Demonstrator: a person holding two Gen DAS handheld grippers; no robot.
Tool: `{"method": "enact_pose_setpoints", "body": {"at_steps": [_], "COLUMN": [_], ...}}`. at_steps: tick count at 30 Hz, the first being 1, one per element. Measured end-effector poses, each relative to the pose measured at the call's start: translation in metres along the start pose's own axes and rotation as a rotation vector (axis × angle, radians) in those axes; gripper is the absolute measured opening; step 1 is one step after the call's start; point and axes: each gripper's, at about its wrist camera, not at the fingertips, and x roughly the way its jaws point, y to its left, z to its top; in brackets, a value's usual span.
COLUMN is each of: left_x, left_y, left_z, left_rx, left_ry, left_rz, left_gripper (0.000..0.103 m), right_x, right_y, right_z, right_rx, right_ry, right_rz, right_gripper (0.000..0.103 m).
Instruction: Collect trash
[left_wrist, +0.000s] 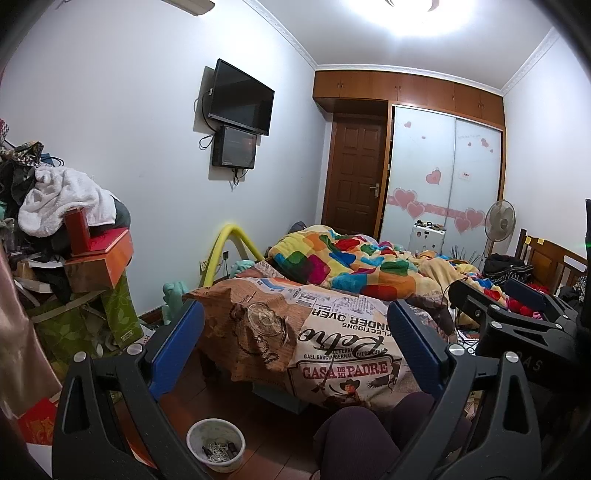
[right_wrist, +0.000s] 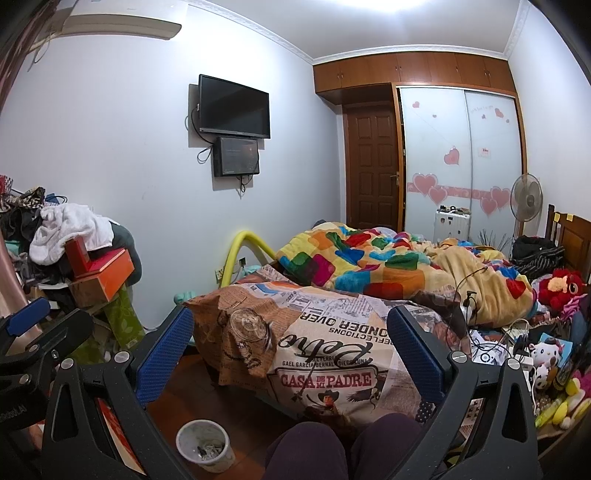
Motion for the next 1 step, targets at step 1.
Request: {"method": "enact_pose_setpoints", "body": {"at_steps": [1], "left_x": [0.0005], "left_y": [-0.0003], "left_z": [-0.0001], "left_rx": [0.0], "left_ry": [0.001], "left_rz": [0.0], "left_gripper": [0.1], "right_x": [0.0001], "right_y": [0.0012], "right_z": [0.0006], "right_rx": [-0.001], "right_ry": [0.001], "right_rz": [-0.001], "right_gripper": [0.103]}}
